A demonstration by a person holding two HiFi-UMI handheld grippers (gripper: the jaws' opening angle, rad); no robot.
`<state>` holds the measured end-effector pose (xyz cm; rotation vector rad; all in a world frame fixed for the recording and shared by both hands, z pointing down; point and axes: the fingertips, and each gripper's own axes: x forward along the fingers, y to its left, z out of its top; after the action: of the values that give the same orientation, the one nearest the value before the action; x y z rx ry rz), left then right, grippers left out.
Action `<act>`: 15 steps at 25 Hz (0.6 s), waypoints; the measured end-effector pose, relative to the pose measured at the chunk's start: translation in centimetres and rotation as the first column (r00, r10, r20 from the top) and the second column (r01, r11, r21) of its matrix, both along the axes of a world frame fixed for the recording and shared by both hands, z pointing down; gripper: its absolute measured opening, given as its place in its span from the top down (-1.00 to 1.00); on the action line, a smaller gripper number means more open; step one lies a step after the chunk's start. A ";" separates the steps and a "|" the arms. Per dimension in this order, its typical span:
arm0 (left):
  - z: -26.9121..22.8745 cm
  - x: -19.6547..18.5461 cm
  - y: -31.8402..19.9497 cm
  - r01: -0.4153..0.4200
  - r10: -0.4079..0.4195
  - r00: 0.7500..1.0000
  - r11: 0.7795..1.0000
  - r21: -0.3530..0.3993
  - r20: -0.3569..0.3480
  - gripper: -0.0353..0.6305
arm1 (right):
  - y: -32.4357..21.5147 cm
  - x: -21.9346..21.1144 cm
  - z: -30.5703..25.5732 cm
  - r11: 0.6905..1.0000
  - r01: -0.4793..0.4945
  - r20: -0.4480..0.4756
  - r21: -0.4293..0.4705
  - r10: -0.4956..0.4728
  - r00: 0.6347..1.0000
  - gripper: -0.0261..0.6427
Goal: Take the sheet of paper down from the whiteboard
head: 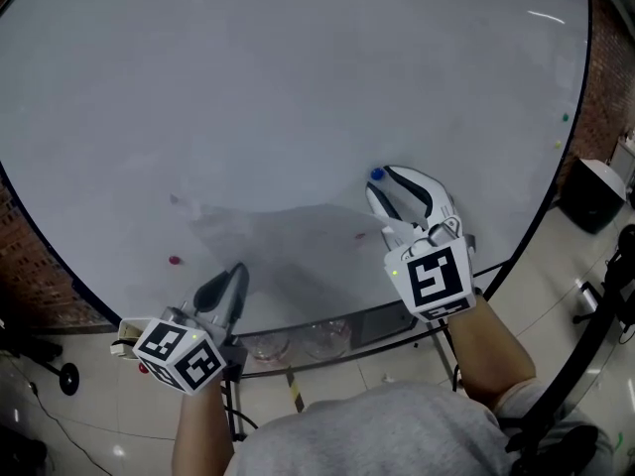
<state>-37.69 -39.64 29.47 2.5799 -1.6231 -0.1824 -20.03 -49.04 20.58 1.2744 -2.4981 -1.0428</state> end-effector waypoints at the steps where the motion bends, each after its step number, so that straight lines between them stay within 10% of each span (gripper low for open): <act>1: 0.2 -0.1 0.4 0.010 -0.010 1.000 1.000 -0.002 -0.008 0.89 | 0.7 0.3 0.0 1.000 0.010 0.017 -0.004 -0.010 1.000 0.61; 10: -0.3 1.7 5.0 0.087 -0.087 0.996 0.996 0.009 0.000 0.89 | 5.0 3.9 5.7 0.945 0.125 0.080 -0.301 -0.105 0.991 0.92; 15: 0.2 9.7 13.6 0.095 -0.096 0.995 0.995 0.040 0.036 0.89 | 14.1 10.4 8.8 0.925 0.166 0.062 -0.342 -0.154 0.986 0.92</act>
<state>-28.03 -26.06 29.67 2.5503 -1.7747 -0.1744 -9.60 -34.97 29.36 1.0060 -2.6925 -0.5700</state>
